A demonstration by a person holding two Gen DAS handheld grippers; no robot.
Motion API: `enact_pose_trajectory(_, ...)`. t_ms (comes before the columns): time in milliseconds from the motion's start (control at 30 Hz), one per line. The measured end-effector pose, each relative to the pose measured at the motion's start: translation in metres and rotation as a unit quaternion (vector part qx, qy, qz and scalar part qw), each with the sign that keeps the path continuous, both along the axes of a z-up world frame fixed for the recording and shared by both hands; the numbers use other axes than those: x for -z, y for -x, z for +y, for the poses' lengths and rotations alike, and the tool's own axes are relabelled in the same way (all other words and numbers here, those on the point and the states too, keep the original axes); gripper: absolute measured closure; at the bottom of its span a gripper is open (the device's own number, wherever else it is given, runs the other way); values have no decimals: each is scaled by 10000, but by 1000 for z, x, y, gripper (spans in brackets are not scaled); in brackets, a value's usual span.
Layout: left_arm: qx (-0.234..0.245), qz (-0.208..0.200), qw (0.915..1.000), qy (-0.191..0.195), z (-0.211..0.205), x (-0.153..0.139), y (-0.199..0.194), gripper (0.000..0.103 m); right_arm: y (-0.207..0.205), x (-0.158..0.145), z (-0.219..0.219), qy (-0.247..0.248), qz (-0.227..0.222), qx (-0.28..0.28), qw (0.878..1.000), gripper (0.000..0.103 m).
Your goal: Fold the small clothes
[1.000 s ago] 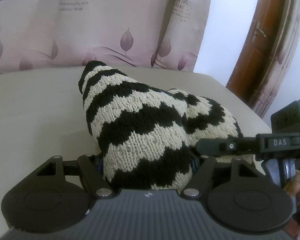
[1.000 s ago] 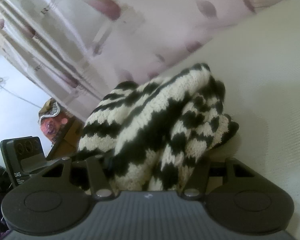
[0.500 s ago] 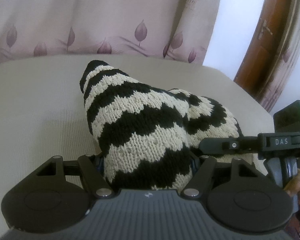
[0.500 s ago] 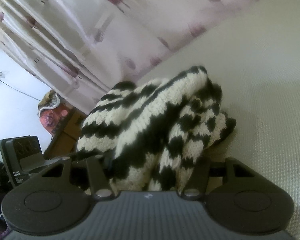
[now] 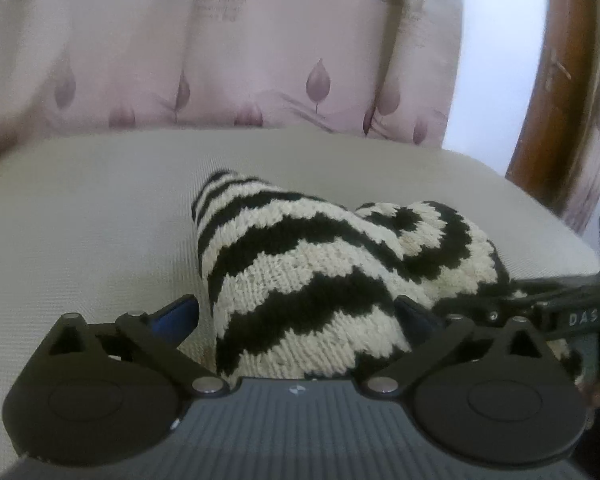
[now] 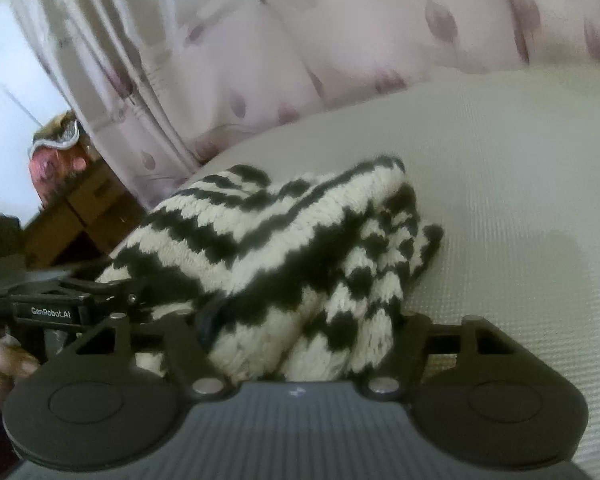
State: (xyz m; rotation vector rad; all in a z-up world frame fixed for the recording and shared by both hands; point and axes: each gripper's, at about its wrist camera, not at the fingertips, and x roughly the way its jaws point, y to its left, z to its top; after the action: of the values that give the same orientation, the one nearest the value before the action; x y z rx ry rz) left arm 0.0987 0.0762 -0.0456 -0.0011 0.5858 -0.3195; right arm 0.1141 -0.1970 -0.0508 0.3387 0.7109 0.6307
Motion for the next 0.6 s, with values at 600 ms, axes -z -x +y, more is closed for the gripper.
enact_pose_trajectory(600, -1711, -1009, 9800, -116, -11, -45, 69, 0, 111, -63, 11, 1093, -1728, 1473, 9677, 2)
